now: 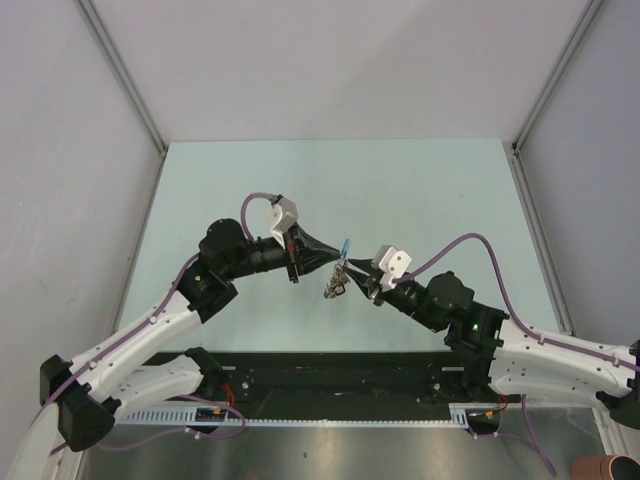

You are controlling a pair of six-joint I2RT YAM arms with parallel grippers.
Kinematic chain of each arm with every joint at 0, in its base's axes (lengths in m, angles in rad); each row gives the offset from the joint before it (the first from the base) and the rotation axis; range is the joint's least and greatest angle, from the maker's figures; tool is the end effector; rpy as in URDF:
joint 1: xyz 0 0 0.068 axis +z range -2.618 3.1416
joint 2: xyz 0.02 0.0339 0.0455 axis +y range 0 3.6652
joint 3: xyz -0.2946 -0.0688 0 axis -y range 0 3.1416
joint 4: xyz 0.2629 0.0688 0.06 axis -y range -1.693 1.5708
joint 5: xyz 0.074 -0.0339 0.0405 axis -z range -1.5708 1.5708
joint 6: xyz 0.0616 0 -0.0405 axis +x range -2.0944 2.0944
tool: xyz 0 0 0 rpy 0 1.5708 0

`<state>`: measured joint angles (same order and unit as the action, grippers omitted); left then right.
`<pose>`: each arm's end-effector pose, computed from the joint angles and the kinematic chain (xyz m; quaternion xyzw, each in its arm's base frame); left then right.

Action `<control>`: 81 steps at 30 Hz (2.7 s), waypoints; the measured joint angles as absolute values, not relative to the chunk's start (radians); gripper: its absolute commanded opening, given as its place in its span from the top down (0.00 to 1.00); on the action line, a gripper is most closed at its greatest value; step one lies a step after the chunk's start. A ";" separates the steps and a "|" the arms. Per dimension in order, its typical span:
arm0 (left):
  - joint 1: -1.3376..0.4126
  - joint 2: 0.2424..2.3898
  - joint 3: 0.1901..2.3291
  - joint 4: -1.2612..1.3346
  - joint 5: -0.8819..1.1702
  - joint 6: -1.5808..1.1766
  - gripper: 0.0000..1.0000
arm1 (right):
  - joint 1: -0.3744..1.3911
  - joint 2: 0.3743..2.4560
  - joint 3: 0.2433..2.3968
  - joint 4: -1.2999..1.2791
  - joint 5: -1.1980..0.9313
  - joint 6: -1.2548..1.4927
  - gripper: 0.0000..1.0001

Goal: Remove the keys from the keyring

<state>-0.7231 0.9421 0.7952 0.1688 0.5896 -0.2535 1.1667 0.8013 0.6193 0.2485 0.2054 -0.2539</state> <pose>0.1579 -0.1850 0.3754 0.3577 0.6025 -0.5003 0.5087 0.0974 0.1959 0.3454 -0.3864 0.5641 0.2573 0.6829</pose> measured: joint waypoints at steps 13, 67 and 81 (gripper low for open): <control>-0.723 0.942 0.795 0.168 0.587 -0.253 1.00 | 1.168 0.839 0.619 0.307 0.197 -0.294 0.69; -0.721 0.917 0.814 0.020 0.450 -0.206 1.00 | 1.243 0.939 0.619 0.361 0.354 -0.401 0.72; -0.721 0.914 0.814 0.020 0.449 -0.209 1.00 | 1.246 0.959 0.619 0.395 0.371 -0.392 0.80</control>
<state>-0.7212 0.9142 0.8143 0.0196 0.4488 -0.2092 1.2457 0.9592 0.6193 0.3946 0.3710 -0.3923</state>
